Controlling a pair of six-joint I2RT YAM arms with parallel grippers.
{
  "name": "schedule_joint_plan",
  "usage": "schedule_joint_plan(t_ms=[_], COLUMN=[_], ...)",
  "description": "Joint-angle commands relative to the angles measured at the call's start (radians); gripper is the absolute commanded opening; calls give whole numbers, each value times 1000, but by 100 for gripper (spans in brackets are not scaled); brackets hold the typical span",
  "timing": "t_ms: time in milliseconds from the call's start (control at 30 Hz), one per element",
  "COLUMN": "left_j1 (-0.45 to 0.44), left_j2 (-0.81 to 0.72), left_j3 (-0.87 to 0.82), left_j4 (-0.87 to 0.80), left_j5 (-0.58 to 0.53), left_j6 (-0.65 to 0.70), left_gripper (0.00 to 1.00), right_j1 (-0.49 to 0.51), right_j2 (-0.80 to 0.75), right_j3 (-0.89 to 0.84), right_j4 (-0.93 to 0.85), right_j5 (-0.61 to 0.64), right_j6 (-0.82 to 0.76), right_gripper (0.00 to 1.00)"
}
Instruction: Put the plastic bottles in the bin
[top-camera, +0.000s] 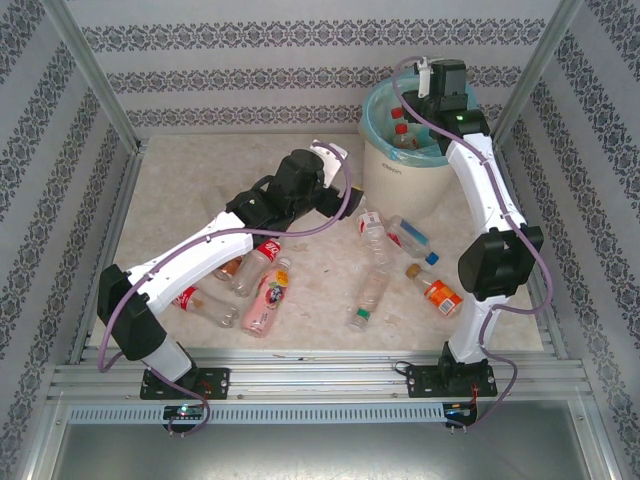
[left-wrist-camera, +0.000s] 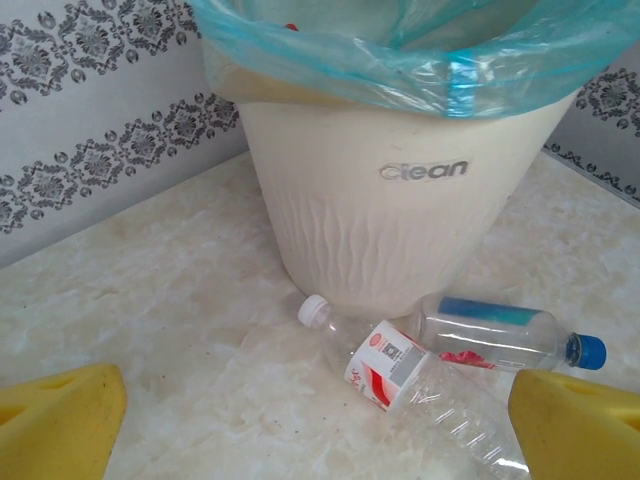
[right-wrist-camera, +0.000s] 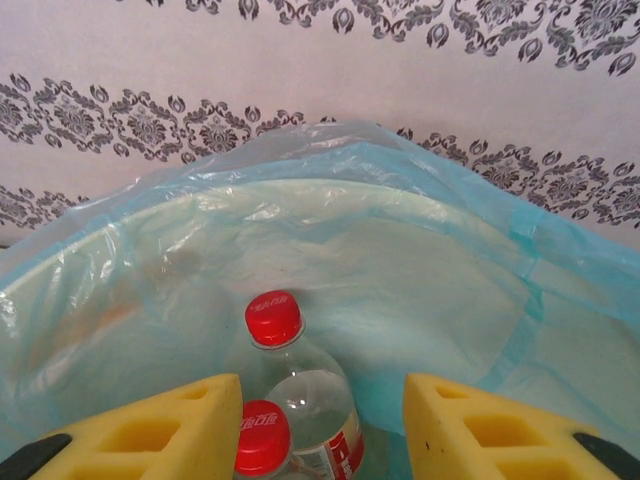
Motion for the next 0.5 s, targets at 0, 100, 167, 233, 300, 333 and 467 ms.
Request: schedule_joint_plan(t_ms=[0,100,167,233,300,333,467], left_j1=[31,50,63,74,79,82,96], left_j2=[-27,-34,-42,-47,-53,-58,-92], left_j3=[26,39,43,44,45,44,27], left_j4=[-70,-110,-135,-163,-199,-218,-325], left_j5=[15,15,24,37,31,27,-7], left_j6=[-28,-40,-57,-76,-102,-110,-122], left_gripper=[98,98,97,97,96,96,94], right_j1=[16,37,56,81,109,125,204], right_j2=[-32,-61,-90,-130,-182,-206,-319], right_j3=[56,101,120,114,88,70,-39], right_j4=[-42,-65,-78,-77,-71,-65,-29], right_j5=[-26,-31,-33,-32,-26,-24,-24], right_j6=[19,18,14,11,4,2,-14], right_gripper=[46,46,46,47,47,47,47])
